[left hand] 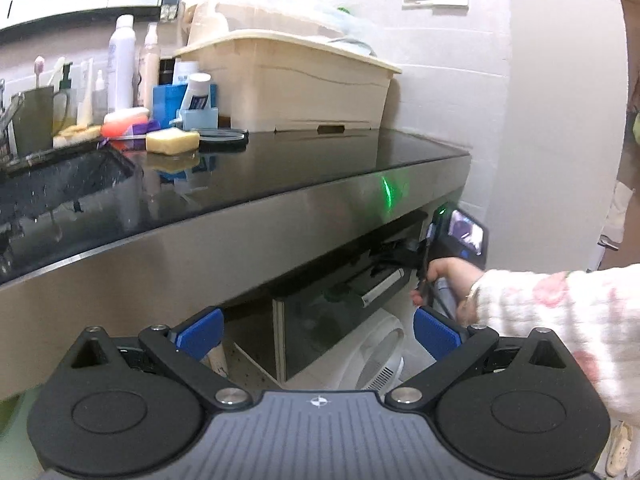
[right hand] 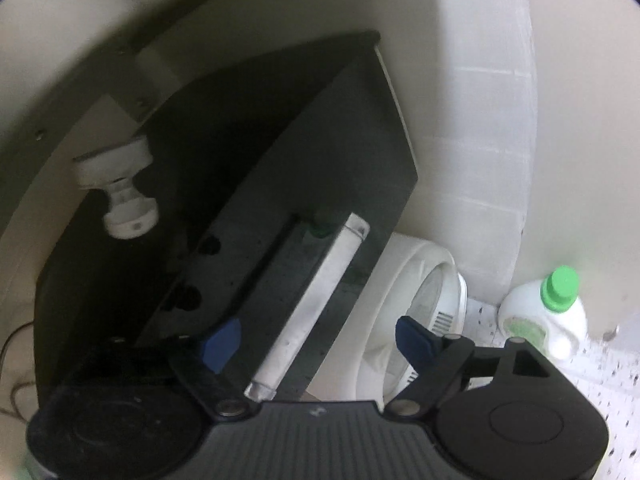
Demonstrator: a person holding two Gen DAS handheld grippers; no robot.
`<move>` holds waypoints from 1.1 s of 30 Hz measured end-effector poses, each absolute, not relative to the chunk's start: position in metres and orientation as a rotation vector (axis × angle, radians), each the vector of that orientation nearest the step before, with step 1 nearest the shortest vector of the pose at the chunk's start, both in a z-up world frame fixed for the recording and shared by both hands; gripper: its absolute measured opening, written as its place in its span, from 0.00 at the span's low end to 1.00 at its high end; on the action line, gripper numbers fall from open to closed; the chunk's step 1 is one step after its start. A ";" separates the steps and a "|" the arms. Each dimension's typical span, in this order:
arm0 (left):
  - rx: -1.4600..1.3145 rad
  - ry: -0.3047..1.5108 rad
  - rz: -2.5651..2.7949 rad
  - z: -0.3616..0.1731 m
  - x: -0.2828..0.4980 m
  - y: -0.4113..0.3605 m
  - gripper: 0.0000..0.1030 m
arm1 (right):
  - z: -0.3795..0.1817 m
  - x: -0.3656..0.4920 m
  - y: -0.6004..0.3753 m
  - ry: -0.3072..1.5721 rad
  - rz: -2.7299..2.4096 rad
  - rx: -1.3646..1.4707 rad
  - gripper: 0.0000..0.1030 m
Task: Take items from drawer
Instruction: 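Hook the right tool on the drawer handle and pull the drawer open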
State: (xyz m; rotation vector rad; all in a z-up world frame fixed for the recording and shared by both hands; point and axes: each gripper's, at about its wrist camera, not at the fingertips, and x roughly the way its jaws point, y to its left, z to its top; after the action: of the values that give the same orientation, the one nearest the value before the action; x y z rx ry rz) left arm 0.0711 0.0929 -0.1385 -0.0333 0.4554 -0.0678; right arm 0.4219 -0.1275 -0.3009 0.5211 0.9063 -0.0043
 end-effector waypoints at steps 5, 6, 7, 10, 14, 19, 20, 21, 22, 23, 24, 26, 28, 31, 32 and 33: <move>-0.037 0.459 -0.054 -0.134 0.070 0.099 1.00 | -0.314 0.436 -0.119 0.961 -0.048 0.527 0.68; -0.041 0.460 -0.049 -0.133 0.070 0.101 1.00 | -0.316 0.437 -0.119 0.963 -0.060 0.531 0.68; -0.045 0.459 -0.047 -0.133 0.070 0.102 1.00 | -0.317 0.437 -0.118 0.960 -0.073 0.537 0.68; -0.057 0.453 -0.050 -0.130 0.069 0.105 1.00 | -0.320 0.444 -0.116 0.970 -0.098 0.527 0.69; -0.059 0.452 -0.046 -0.128 0.069 0.105 1.00 | -0.322 0.450 -0.110 0.980 -0.133 0.506 0.67; -0.074 0.462 -0.043 -0.128 0.070 0.108 1.00 | -0.331 0.454 -0.119 1.008 -0.171 0.626 0.73; -0.076 0.465 -0.041 -0.128 0.070 0.108 1.00 | -0.333 0.455 -0.121 1.017 -0.170 0.646 0.73; -0.075 0.468 -0.041 -0.128 0.070 0.107 1.00 | -0.334 0.455 -0.123 1.024 -0.168 0.664 0.73; -0.073 0.472 -0.042 -0.129 0.071 0.106 1.00 | -0.336 0.455 -0.124 1.029 -0.168 0.680 0.73; -0.072 0.476 -0.043 -0.129 0.072 0.106 1.00 | -0.337 0.455 -0.125 1.034 -0.171 0.696 0.73; -0.071 0.480 -0.043 -0.130 0.072 0.106 1.00 | -0.338 0.455 -0.125 1.037 -0.174 0.705 0.73; -0.072 0.485 -0.046 -0.130 0.073 0.105 1.00 | -0.338 0.455 -0.124 1.035 -0.175 0.704 0.73; -0.076 0.492 -0.045 -0.131 0.074 0.104 1.00 | -0.338 0.455 -0.122 1.032 -0.175 0.697 0.72; -0.088 0.503 -0.046 -0.132 0.075 0.105 1.00 | -0.335 0.456 -0.120 1.037 -0.169 0.687 0.69; -0.091 0.507 -0.048 -0.133 0.076 0.105 1.00 | -0.335 0.457 -0.121 1.039 -0.166 0.682 0.69; -0.092 0.510 -0.048 -0.133 0.076 0.104 1.00 | -0.334 0.458 -0.121 1.038 -0.162 0.675 0.70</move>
State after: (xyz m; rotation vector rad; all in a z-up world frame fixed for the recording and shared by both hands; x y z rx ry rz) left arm 0.0760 0.1043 -0.1330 -0.0917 0.5099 -0.0480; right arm 0.4585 -0.1215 -0.3343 0.6750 1.0383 -0.1619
